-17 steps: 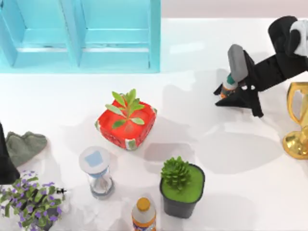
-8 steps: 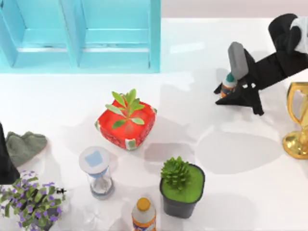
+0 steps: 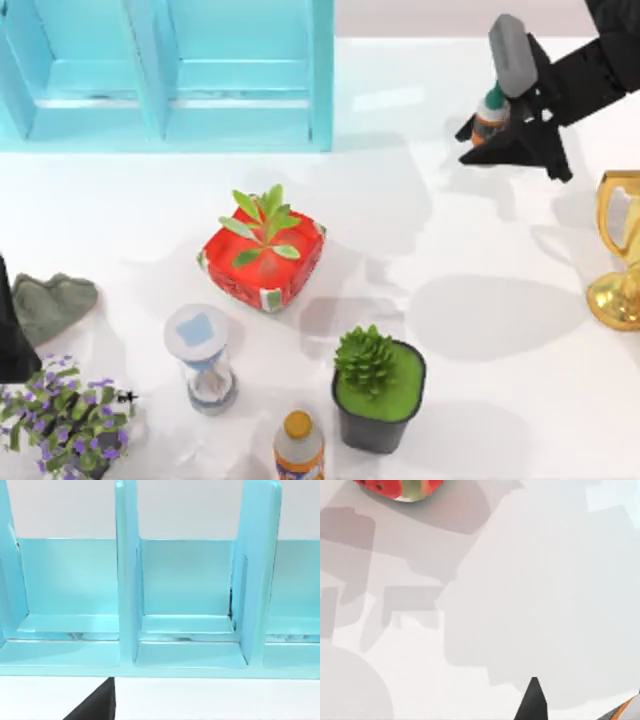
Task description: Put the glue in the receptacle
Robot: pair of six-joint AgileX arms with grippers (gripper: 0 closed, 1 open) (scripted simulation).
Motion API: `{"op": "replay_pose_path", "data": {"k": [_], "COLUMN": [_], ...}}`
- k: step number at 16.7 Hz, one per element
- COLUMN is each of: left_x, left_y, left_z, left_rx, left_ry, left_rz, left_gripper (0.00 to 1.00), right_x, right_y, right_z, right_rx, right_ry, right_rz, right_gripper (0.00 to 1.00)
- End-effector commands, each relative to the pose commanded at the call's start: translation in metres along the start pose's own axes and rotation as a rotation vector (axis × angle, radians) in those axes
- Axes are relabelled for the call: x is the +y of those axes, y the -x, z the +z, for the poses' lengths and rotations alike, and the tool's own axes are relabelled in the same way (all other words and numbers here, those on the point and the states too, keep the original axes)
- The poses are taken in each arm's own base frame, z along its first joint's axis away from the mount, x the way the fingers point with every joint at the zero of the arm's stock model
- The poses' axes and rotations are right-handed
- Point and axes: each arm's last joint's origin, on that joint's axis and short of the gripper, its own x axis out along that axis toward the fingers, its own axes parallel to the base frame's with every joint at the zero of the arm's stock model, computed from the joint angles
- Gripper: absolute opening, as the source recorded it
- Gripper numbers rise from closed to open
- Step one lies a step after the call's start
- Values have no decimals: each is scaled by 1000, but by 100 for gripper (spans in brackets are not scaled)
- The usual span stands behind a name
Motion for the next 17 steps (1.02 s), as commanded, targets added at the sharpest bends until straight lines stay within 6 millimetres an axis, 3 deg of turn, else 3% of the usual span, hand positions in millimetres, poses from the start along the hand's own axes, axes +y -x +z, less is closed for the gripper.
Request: {"op": "replay_pose_path", "data": {"k": [7, 9, 13, 17], "left_x": [0, 0, 0, 0], "left_y": [0, 0, 0, 0], "left_z": [0, 0, 0, 0], "left_rx": [0, 0, 0, 0], "left_ry": [0, 0, 0, 0], "left_rz": [0, 0, 0, 0], "left_gripper": [100, 100, 100, 100], "right_x": [1, 3, 21, 68], "right_y": [4, 17, 87, 172], "right_z": [6, 8, 15, -2], "right_rx": [1, 0, -7, -8], "right_ry": [1, -19, -125, -333], "right_rz": [1, -31, -213, -491], "right_gripper": [0, 0, 0, 0]}}
